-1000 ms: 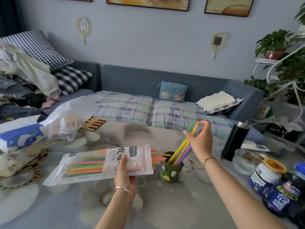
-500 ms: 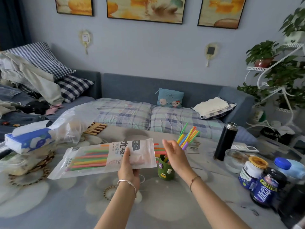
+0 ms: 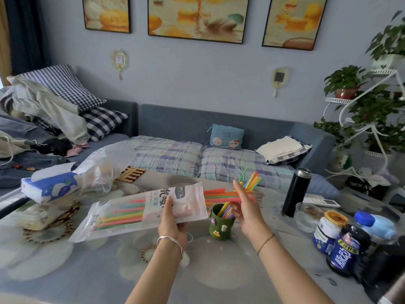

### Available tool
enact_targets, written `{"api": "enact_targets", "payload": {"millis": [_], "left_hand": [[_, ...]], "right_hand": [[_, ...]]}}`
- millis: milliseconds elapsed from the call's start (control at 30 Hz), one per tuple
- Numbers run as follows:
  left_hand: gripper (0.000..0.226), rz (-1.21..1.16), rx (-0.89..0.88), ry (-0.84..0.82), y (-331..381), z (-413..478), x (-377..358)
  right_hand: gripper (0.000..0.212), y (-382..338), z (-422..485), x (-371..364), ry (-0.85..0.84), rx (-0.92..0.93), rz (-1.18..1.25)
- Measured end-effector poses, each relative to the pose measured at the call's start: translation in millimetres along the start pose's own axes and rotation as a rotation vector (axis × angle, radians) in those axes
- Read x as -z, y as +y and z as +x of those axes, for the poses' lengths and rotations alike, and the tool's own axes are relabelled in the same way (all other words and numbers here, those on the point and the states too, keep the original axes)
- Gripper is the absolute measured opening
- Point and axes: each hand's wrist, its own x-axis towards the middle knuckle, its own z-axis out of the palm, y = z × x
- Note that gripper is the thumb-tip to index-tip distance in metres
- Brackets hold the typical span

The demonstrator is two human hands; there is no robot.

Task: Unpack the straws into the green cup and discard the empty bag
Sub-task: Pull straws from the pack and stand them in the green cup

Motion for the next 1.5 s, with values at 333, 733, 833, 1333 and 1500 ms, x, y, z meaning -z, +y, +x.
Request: {"api": "enact_targets", "payload": {"millis": [333, 733, 833, 1333, 1500], "left_hand": [[0.038, -0.024, -0.008, 0.013, -4, -4, 1], [0.033, -0.037, 0.021, 0.019, -11, 4, 1], [0.038, -0.043, 0.009, 0.050, -8, 12, 5], [0.022, 0.029, 0.071, 0.095, -22, 34, 9], [0.022, 0.015, 0.048, 0.128, -20, 48, 16]], "right_hand": [[0.015, -3, -5, -9, 0.031, 0.096, -0.075], [0.017, 3, 0, -19, 0.063, 0.036, -0.006], [0.018, 0, 9, -10, 0.129, 0.105, 0.151], [0.033, 6, 39, -7, 0.102, 0.026, 0.024], [0.033, -14, 62, 12, 0.177, 0.154, -0.131]]}}
